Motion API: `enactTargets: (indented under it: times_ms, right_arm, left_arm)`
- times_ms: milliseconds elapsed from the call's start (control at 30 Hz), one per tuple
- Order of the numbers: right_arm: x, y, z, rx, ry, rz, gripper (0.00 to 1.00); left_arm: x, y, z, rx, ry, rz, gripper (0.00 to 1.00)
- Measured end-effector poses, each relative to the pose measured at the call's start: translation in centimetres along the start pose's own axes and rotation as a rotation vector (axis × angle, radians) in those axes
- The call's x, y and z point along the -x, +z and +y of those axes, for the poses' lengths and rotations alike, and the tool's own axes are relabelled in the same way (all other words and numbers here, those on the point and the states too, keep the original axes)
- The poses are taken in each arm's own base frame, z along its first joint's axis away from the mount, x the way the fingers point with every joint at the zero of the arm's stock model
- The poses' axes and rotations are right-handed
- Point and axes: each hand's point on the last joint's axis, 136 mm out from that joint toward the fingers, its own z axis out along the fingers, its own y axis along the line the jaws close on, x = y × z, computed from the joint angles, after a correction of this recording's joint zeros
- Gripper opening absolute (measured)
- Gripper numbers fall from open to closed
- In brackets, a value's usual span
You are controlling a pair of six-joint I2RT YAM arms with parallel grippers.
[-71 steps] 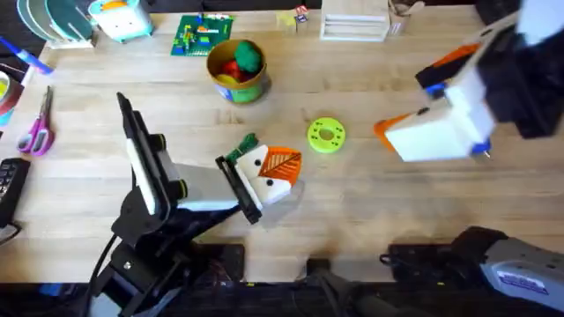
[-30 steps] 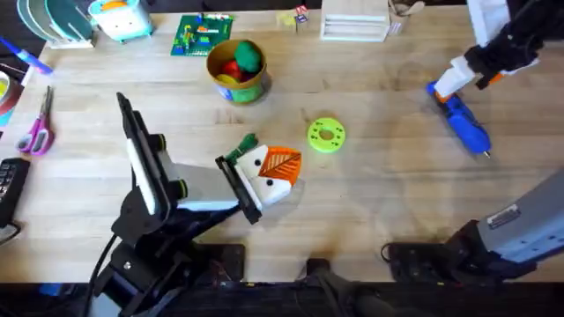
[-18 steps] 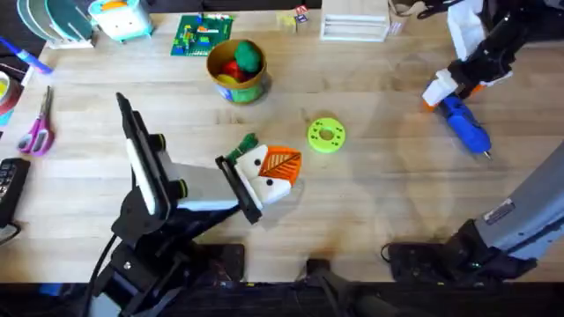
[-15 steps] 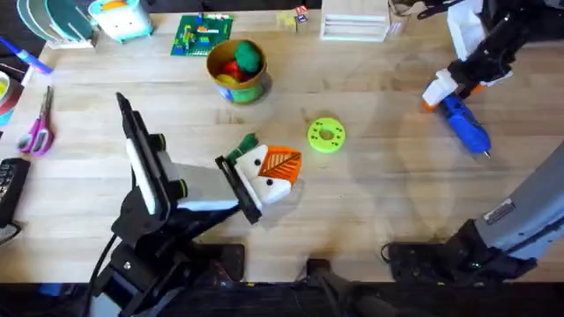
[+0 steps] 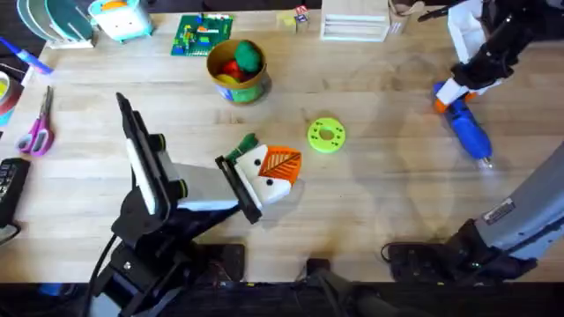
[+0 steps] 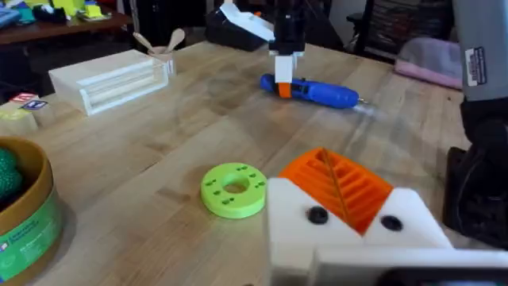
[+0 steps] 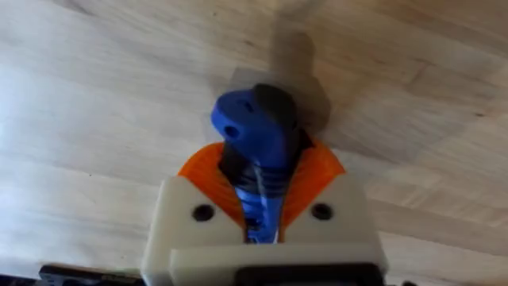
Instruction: Pick up the gripper from the table and insert it into the empty holder that is missing its gripper. Then pick up a screw, insert it into the mounting hole, and use the screwdriver to tighten it. Finally, clean up the table by picking up the vegetable and placing it into the bucket.
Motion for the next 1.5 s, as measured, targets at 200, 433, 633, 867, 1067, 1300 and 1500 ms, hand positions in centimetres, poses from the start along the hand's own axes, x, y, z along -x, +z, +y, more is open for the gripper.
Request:
enactTargets:
  times_ms: [200, 433, 633, 867, 1067, 1300, 1500]
  right_arm:
    - [-0.4, 0.0, 0.6, 0.028, 0.010, 0.017, 0.025]
    - [-0.4, -3.0, 0.7, -0.008, 0.041, -0.061, 0.025]
    - [-1.2, -12.5, 1.7, -0.117, 0.091, -0.305, 0.025]
    - [-3.6, -20.8, 3.8, -0.212, 0.132, -0.546, 0.025]
    - [-5.1, -27.1, 8.1, -0.156, 0.114, -0.809, 0.025]
    - [-4.2, -30.3, 16.6, 0.085, -0.090, -0.974, 0.025]
    - [-2.1, -30.0, 24.3, 0.290, -0.339, -1.013, 0.025]
  left_arm:
    - [0.0, 0.0, 0.0, 0.000, 0.000, 0.000, 0.016]
    - [0.0, 0.0, 0.0, 0.000, 0.000, 0.000, 0.016]
    - [0.0, 0.0, 0.0, 0.000, 0.000, 0.000, 0.016]
    - [0.0, 0.0, 0.0, 0.000, 0.000, 0.000, 0.016]
    - [0.0, 0.0, 0.0, 0.000, 0.000, 0.000, 0.016]
    - [0.0, 0.0, 0.1, 0.003, 0.000, 0.000, 0.016]
    - [0.0, 0.0, 0.1, 0.003, 0.000, 0.000, 0.016]
